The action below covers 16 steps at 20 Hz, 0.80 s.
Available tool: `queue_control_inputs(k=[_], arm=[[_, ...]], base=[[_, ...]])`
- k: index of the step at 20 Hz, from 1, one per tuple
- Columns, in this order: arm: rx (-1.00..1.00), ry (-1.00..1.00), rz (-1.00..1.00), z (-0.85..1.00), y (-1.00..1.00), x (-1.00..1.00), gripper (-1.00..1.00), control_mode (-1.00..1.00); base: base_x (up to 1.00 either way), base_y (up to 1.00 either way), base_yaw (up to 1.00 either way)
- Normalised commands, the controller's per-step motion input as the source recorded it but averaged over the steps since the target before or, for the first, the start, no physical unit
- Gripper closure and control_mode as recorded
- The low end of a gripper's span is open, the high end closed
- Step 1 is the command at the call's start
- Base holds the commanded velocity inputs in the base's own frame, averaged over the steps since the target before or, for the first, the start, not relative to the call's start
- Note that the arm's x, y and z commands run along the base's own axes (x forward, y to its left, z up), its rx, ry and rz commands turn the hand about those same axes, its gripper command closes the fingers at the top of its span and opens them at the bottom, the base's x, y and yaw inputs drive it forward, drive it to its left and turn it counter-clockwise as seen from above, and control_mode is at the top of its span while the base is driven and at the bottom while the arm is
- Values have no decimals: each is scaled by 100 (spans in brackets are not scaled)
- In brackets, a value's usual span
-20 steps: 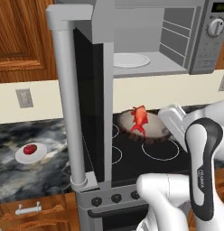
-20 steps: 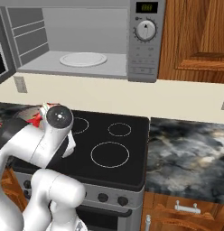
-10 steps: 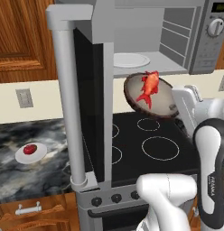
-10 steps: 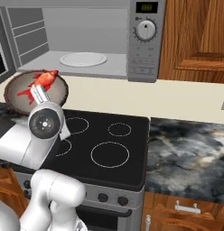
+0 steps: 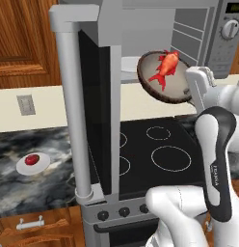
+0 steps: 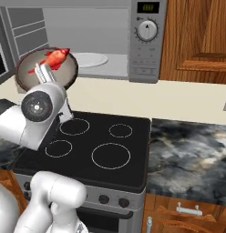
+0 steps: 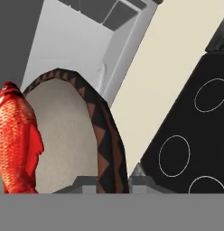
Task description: Remove the mango from the bowl and place it on the small plate. Then place the bowl with only the fish in the microwave, close the door, and press the start button to microwave the fish.
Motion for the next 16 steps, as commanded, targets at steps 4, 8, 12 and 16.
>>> queue_control_inputs(k=[4, 8, 12, 16], arm=[[-1, 7, -12, 48, 0, 63, 100, -100], [0, 2, -4, 29, 0, 77, 100, -100], [0, 5, 0, 17, 0, 85, 100, -100], [0, 6, 0, 0, 0, 89, 100, -100]], base=[[0, 0, 0], [0, 0, 0], [0, 0, 0], [0, 0, 0]])
